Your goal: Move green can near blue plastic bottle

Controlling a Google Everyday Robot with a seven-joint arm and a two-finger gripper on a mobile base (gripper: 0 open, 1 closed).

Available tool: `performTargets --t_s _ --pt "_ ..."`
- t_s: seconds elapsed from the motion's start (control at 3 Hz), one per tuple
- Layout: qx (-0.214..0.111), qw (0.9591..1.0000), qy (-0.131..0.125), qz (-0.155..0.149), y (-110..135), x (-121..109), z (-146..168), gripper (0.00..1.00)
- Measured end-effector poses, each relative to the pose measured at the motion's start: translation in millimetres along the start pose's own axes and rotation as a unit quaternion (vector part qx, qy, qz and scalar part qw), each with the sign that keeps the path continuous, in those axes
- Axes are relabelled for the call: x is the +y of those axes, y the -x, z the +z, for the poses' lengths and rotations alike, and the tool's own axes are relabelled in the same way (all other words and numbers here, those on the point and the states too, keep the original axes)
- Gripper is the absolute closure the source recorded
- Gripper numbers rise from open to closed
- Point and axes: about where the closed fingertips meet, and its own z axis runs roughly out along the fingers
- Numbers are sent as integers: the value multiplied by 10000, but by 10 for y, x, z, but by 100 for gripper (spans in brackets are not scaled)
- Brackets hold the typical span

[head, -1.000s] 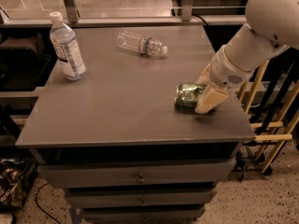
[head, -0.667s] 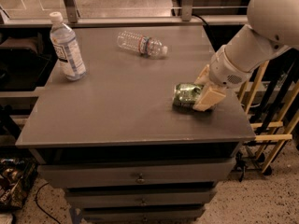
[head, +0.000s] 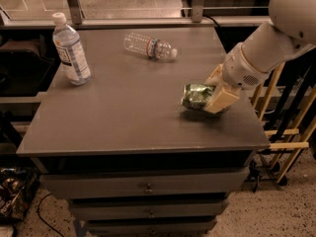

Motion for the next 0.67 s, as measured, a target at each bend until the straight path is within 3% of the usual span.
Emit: performTargets --t_s 0.67 --pt "-82 9999 14 94 16 13 22 100"
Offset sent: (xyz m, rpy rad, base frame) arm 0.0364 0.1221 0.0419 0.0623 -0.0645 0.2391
